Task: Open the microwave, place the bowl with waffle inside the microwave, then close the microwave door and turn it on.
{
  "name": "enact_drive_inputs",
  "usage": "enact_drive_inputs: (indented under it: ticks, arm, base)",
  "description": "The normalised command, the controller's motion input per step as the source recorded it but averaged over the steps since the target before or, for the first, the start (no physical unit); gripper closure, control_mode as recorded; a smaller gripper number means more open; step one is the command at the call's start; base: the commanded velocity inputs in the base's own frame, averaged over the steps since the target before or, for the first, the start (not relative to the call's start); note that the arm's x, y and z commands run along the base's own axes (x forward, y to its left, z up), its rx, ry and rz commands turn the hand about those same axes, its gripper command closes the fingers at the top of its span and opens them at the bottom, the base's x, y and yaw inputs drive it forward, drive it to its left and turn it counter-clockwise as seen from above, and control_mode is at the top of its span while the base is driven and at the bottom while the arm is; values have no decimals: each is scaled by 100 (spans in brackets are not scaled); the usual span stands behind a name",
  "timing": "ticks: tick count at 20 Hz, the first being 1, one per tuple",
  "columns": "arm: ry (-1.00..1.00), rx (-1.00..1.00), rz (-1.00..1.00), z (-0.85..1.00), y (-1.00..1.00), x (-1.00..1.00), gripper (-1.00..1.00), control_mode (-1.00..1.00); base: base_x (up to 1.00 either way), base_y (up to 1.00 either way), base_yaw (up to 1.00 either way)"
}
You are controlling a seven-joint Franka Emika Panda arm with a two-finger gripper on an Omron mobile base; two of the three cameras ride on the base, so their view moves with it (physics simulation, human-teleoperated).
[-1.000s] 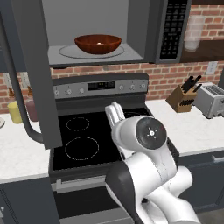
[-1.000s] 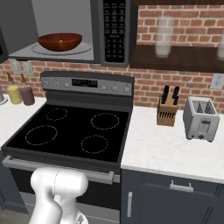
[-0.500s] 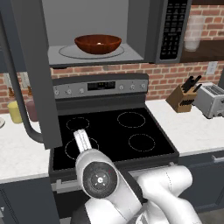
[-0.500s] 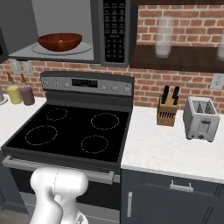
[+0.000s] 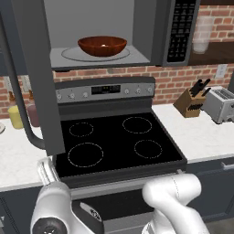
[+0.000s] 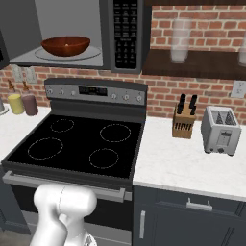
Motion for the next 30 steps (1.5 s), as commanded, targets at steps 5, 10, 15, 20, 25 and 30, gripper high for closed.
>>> enact_drive_inputs:
  ticks: [5,10,15,20,25,30]
  arm:
    - [-13,-3,-5,-1,100,21,-100,-100]
    - [-9,-6,-8,17,100,3,-100,-100]
    - [-3,-1,-11,60,83,0,-100,-100]
    - [0,0,-14,77,24,1,-100,-100]
    - [0,2,-12,55,-25,7,-100,-100]
    - [0,11,-3,11,-95,0,-100,-100]
  base:
    - [0,0,0]
    - [0,0,0]
    - [0,0,0]
    - [0,0,0]
    - [0,0,0]
    - [0,0,0]
